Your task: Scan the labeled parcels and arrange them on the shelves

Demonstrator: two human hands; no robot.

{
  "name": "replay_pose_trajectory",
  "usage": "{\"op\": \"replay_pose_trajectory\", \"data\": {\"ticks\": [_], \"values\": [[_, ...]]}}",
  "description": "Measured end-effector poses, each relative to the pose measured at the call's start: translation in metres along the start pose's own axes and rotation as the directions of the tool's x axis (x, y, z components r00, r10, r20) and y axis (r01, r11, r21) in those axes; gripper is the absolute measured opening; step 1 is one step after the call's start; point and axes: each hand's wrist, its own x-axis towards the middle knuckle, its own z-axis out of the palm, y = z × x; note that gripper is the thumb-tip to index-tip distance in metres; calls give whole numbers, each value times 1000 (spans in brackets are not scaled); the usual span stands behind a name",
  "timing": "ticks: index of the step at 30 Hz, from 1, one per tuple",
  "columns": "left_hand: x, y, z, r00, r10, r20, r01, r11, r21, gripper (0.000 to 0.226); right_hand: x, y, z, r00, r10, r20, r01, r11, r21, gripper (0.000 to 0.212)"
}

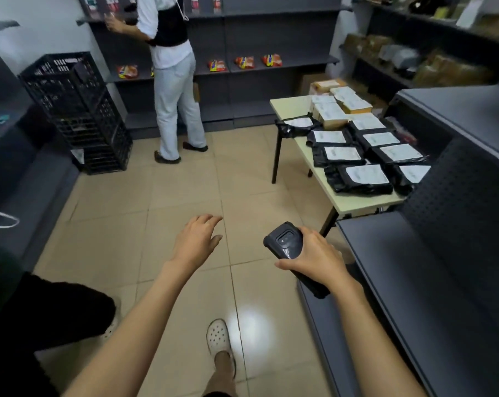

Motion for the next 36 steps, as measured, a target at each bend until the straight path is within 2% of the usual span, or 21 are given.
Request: {"op": "replay_pose_trajectory", "data": {"ticks": [6, 11, 20, 23, 28, 32, 36], "values": [[175, -63, -9, 998, 68, 13, -67, 998, -13, 44, 160, -46, -17, 999, 44, -27, -43, 998, 50, 87], [331, -90, -27, 983, 184, 14, -184, 983, 2, 45, 275, -74, -47, 983, 118, -139, -105, 990, 95, 95], [523, -55, 42, 908, 383, 168, -384, 923, -29, 48, 430, -44, -77, 946, 295, -136, -278, 952, 131, 86], [589, -42, 64, 889, 409, 206, -410, 911, -40, 48, 495, -26, -101, 936, 320, -144, -303, 945, 126, 85], [719, -18, 80, 862, 454, 226, -457, 889, -40, 48, 605, 1, -166, 914, 355, -194, -326, 931, 164, 99], [815, 11, 88, 854, 471, 221, -473, 880, -49, 49, 675, 19, -209, 894, 381, -235, -337, 919, 207, 95], [872, 33, 115, 833, 486, 265, -482, 872, -86, 50, 715, 38, -223, 881, 440, -175, -403, 891, 210, 92]]}}
